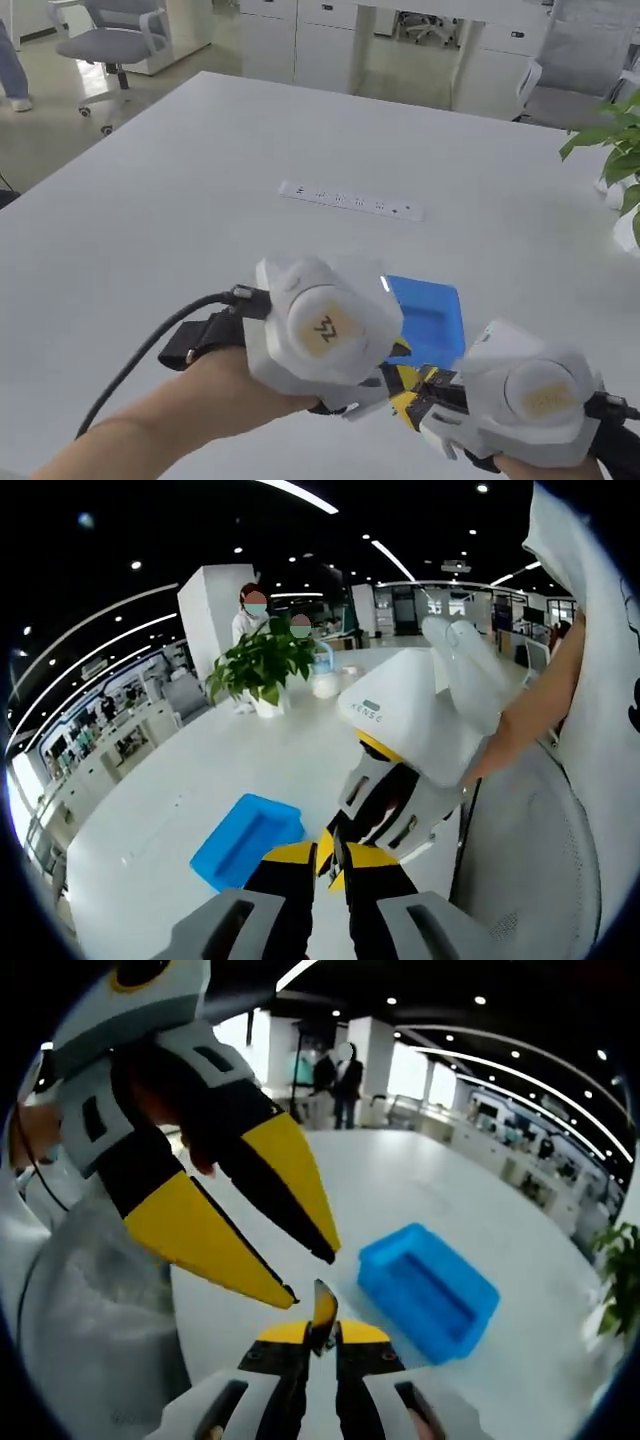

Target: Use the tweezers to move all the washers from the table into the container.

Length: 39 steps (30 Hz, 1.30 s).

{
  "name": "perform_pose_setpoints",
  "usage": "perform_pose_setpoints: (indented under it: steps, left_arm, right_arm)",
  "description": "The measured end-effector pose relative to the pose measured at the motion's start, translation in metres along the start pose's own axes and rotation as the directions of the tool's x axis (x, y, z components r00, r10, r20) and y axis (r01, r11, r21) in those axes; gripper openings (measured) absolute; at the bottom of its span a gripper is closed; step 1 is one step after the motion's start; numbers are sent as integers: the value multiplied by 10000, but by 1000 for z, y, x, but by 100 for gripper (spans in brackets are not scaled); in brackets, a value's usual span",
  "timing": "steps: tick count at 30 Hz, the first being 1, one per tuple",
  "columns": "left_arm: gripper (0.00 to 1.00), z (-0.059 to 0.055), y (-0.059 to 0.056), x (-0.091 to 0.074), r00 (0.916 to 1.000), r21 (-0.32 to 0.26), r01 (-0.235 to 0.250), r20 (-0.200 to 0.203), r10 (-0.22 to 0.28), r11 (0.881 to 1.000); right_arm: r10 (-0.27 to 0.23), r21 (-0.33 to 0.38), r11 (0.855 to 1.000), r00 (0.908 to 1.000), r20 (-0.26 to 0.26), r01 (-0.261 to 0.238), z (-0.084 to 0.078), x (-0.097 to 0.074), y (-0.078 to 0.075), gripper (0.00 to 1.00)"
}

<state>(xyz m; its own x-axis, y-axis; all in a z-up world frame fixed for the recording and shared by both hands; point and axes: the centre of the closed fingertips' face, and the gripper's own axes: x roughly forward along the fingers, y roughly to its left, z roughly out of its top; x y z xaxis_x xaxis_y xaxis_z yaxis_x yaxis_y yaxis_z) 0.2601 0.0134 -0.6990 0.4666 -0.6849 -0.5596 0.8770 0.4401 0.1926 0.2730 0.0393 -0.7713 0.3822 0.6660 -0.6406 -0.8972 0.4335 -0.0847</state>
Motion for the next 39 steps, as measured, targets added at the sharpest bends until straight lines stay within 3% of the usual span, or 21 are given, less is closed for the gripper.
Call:
perform_pose_setpoints:
  steps: [6, 9, 11, 15, 18, 24, 30, 35, 39]
  left_arm:
    - [0, -7, -4, 9, 9990, 540, 386, -268, -372, 9978]
    - [0, -12, -11, 11, 9945, 916, 1003, -407, -969, 9907]
    - [0, -18, -10, 14, 9939, 1043, 983, -593, -925, 9897]
    - [0, -22, -14, 17, 9910, 1132, 1265, -583, -1205, 9855]
    - [0, -31, -14, 20, 9885, 1616, 1382, -831, -1261, 9771]
    - [0, -51, -17, 31, 9801, 2084, 1709, -1357, -1446, 9630]
    - [0, -69, -18, 38, 9722, 2060, 2016, -1607, -1701, 9576]
    - [0, -84, -15, 39, 9643, 1869, 2261, -1821, -1925, 9560]
    - [0, -103, -12, 40, 9513, 2088, 2424, -2429, -1898, 9474]
  right_arm:
    - [109, -266, 9996, 9996, -268, -116, -6, 6, 3, 5]
    - [244, -316, 9992, 9989, -398, -257, -11, 9, 7, 5]
    - [246, -408, 9988, 9983, -521, -268, -15, 11, 8, 5]
    - [189, -556, 9982, 9970, -748, -231, -23, 12, 7, 5]
    - [-27, -596, 9982, 9948, -1019, -34, -34, 12, 3, 6]
    - [-389, 171, 9990, 9905, -1320, 415, -53, 11, -10, 10]
    - [-251, 524, 9981, 9886, -1484, 332, -64, 16, -6, 11]
    - [-258, 735, 9966, 9885, -1490, 371, -66, 18, -6, 12]
    - [-230, 1190, 9922, 9935, -1112, 363, -60, 8, -6, 18]
